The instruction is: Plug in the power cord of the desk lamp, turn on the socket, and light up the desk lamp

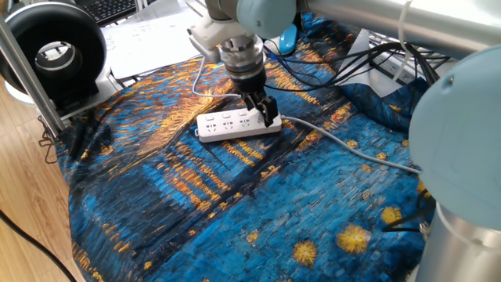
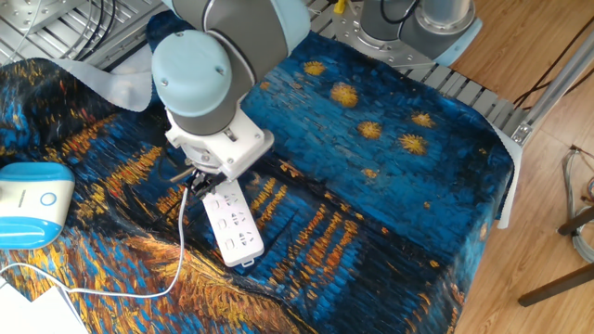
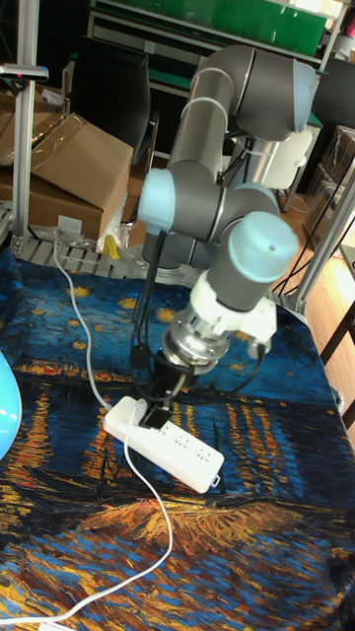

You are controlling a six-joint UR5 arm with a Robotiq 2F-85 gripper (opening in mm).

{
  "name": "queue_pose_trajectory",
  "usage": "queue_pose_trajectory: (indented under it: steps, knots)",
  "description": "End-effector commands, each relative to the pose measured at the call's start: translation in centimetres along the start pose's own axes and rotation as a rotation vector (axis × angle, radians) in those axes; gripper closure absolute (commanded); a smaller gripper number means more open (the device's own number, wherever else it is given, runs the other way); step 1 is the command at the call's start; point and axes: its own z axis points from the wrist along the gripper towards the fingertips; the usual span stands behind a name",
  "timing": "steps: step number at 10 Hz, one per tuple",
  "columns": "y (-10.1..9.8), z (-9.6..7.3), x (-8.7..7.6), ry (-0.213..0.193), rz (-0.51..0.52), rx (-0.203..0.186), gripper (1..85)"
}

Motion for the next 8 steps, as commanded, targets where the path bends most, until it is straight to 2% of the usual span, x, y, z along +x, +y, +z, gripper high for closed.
queue_pose_trajectory:
  steps: [1,3,4,5,6,7,8]
  knots:
    - [0.8,-2.6,-1.3,0.001,0.054,-0.003,17.7]
    - [1.9,-3.1,-2.1,-0.025,0.151,-0.021,21.3]
    - [2.0,-3.1,-3.1,-0.061,0.228,-0.032,26.0]
    - [1.1,-3.2,-3.8,-0.092,0.255,-0.003,27.0]
    - [1.4,-3.4,-5.4,-0.151,0.304,-0.024,27.3]
    - [1.8,-3.6,-6.4,-0.188,0.326,-0.047,27.3]
    - [1.6,-3.5,-6.3,-0.184,0.329,-0.040,28.0]
